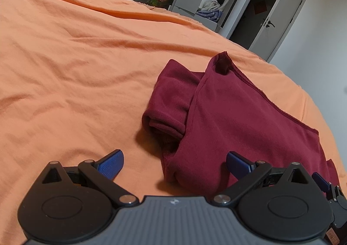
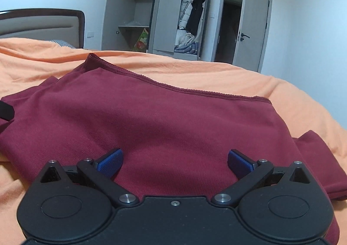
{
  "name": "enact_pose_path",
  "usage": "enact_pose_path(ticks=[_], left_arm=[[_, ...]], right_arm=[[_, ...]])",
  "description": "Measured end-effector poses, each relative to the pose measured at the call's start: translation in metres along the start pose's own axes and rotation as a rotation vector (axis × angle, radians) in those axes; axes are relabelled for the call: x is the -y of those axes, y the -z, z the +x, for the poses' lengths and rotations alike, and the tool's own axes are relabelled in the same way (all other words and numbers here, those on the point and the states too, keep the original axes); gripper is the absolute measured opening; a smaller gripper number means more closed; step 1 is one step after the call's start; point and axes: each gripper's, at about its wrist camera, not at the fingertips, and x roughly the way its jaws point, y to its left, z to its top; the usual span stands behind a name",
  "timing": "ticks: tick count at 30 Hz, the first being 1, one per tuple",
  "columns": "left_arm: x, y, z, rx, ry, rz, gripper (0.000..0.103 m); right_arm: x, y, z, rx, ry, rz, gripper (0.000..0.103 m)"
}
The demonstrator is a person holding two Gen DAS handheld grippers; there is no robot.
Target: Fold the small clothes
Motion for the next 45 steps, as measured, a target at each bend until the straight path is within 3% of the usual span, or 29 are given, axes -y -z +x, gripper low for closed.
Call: enact_pose_path(ticks=[22,25,29,31,36,41,45], left_arm=[[0.001,0.001,-0.001,-0.010,-0.021,0.030,0.103],[0.001,0.001,-0.004,-0.035,0.027,0.012,0.103],[0.001,0.014,-0.008,-0.084,0.179,-0.066,0.103],[0.003,0.022,-0.008,-0.074,0.206,-0.080,0.103],[-0.001,0.021,0.001,-0.028,0.185,-0.147,0.102],[-0.007,0.005,0.020,0.026,0.133,-0.208,0.088],[-0.008,-0.003,0.031,0.057,0.106,-0.216,0.084]], right_arm=[[-0.002,0.004,-0.001,0.016,0.001,0.000,0.103],[-0.002,0.004,-0.001,0.016,0.001,0.000,0.103],[-0.002,0.004,-0.001,0.016,0.000,0.001,0.103],[-0.001,0.004,-0.001,0.018,-0.001,0.002,0.103],[-0.001,0.004,-0.001,0.018,-0.002,0.003,0.103],[-0.002,0.004,-0.001,0.019,-0.002,0.003,0.103],[-0.002,0.004,-0.001,0.019,-0.002,0.004,0.103]])
